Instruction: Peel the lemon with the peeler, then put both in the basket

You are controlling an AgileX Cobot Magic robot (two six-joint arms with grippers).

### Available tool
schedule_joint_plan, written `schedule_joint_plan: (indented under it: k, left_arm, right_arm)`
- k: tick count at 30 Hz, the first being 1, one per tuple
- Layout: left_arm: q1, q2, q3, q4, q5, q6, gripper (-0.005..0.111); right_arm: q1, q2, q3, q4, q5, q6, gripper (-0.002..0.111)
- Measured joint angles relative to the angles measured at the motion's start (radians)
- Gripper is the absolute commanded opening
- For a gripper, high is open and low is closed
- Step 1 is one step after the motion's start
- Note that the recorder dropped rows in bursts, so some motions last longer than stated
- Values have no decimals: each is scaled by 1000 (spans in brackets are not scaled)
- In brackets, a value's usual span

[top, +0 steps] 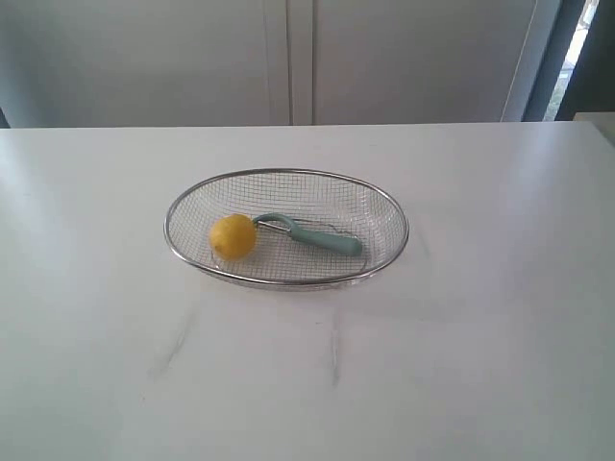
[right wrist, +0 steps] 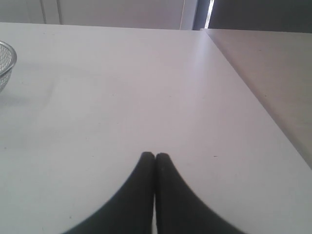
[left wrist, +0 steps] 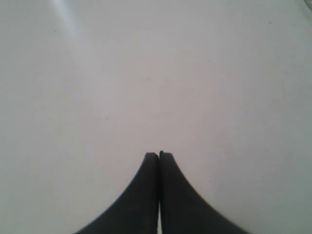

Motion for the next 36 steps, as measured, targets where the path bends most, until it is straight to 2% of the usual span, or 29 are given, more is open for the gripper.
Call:
schedule_joint_plan:
  k: [8,36]
  left_arm:
    - [0,0,0,0,0,0,0]
    - [0,0,0,0,-2,0,0]
  right_arm:
    - [51,0,2,0,-3,0,0]
    - [51,0,8,0,-28,0,0]
